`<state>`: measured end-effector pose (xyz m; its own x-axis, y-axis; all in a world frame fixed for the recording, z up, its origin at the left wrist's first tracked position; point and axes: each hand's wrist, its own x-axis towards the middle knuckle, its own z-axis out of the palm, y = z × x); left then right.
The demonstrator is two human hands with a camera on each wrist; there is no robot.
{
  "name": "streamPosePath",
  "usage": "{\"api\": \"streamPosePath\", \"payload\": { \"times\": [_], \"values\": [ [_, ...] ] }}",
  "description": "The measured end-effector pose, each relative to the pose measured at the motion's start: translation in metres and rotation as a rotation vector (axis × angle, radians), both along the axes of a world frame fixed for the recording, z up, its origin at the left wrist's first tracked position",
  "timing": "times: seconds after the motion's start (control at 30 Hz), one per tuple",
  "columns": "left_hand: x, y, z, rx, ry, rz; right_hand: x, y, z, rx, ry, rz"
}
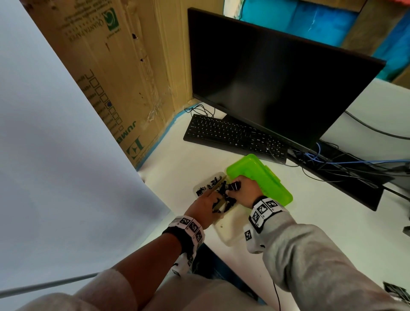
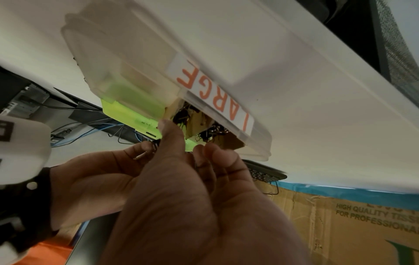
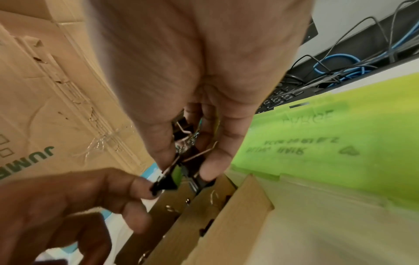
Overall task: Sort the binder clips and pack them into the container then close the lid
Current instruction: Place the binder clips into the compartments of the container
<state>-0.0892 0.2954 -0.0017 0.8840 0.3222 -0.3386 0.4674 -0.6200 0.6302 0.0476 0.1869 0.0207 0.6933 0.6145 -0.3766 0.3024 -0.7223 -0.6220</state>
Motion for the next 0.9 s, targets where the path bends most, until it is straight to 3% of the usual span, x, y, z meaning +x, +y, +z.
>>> {"api": "streamPosePath", "payload": {
  "times": [0.2,0.4,0.53,0.8,0.9],
  "values": [
    [0.002,-0.003,0.0,0.043,-0.026,-0.018,-0.012,-0.002,-0.005,-0.004,0.058,0.089],
    [0.005,-0.007,-0.003,0.133,-0.063,-0.066,-0.007,-0.007,-0.007,-0.11,-0.07,0.111],
    [0.006,-0.005,-0.007,0.284,-0.079,-0.255,-0.006,-0.008,-0.011,-0.112,-0.094,0.071],
    [0.008,-0.001,-0.009,0.322,-0.091,-0.298,-0.008,-0.009,-0.018,-0.071,-0.072,-0.016],
    [0.008,0.0,-0.012,0.43,-0.055,-0.328,-0.007,-0.013,-0.017,-0.057,-0.122,-0.021]
  ]
}}
